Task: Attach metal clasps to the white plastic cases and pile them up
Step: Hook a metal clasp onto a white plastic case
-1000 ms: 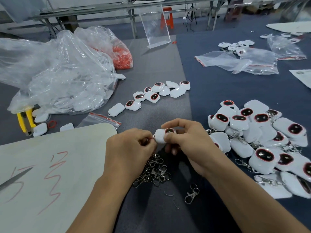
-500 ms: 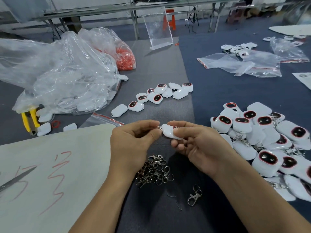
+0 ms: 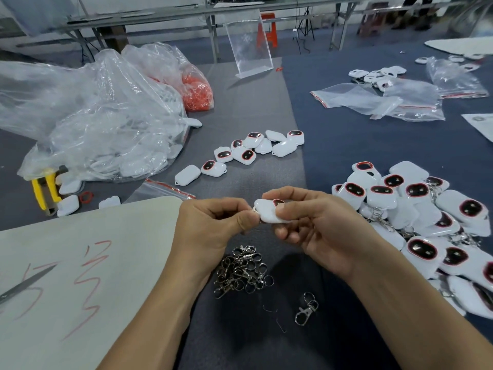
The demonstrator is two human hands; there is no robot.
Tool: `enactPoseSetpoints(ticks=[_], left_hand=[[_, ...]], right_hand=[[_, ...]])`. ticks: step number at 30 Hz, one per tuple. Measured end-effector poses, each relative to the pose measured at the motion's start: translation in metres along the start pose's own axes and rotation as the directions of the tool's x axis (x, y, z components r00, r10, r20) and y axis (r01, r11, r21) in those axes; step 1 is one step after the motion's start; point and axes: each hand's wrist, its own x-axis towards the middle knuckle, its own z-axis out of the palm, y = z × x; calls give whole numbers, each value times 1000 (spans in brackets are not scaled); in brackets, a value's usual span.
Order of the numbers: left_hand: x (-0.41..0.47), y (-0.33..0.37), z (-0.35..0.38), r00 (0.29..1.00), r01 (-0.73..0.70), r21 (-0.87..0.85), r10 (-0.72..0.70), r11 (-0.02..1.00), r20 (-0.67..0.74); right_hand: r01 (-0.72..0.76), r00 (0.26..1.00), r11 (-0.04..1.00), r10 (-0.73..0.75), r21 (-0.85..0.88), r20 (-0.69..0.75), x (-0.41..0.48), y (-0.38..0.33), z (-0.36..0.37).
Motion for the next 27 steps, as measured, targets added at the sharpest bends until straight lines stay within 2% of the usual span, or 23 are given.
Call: enactPoseSetpoints(ticks=[2, 5, 9, 14, 16, 20, 22, 25, 27], left_hand=[[1, 0, -3, 1000, -22, 137, 21, 990, 8], [1, -2, -8, 997, -70, 379, 76, 923, -2], [-6, -1, -6, 993, -104, 510, 117, 854, 7], [-2, -2, -3, 988, -14, 454, 81, 891, -128], [1, -2, -4, 988, 1, 428, 65, 904, -141], [-1, -3, -4, 995, 15, 366, 23, 930, -99], [-2, -1, 0, 999, 16, 295, -1, 955, -50], [-1, -2, 2, 997, 44, 198, -30, 979, -71], [-2, -1, 2, 996, 61, 175, -49, 983, -73]], right_hand=[[30, 999, 998, -32, -54, -38, -1, 1, 0], [119, 985, 971, -142, -206, -100, -2, 3, 2], [244, 948, 852, -310, -464, -71, 0, 7, 4], [228, 948, 786, -313, -575, -52, 0, 9, 1], [188, 946, 746, -313, -639, -87, 1, 14, 3], [156, 884, 679, -420, -717, -206, 6, 19, 3], [170, 885, 663, -429, -729, -183, 7, 19, 4], [206, 909, 614, -409, -762, -83, 5, 22, 5], [226, 903, 610, -424, -759, -71, 4, 21, 6]])
